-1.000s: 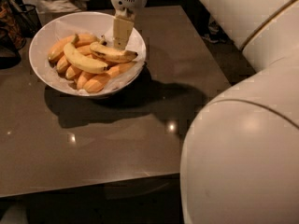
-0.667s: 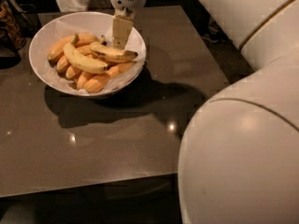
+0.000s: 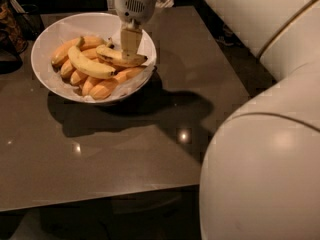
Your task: Pick banana from white bowl
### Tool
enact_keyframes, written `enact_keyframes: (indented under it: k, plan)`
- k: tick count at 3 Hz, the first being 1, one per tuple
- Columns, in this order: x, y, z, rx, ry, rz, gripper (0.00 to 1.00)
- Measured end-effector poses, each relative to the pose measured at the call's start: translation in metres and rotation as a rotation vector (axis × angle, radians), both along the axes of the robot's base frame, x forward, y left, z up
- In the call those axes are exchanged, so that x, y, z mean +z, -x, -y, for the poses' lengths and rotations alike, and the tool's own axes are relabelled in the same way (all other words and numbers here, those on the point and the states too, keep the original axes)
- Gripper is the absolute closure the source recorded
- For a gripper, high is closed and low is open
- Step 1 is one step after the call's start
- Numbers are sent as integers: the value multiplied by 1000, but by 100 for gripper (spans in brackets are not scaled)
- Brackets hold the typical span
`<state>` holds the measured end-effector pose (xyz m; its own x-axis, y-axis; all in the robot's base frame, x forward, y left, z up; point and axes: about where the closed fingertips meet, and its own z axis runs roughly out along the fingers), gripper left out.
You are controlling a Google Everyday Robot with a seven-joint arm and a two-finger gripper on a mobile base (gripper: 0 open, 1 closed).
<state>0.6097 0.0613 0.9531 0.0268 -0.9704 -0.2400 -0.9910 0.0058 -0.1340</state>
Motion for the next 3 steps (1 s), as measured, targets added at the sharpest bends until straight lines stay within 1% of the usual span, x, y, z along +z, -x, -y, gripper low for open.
enact_keyframes:
  k: [1,2,3]
  plan:
    - [-22,17,5,58,53,-12,58]
    - [-33,26,5,73,73,-18,59]
    - [-30,25,5,72,73,-13,70]
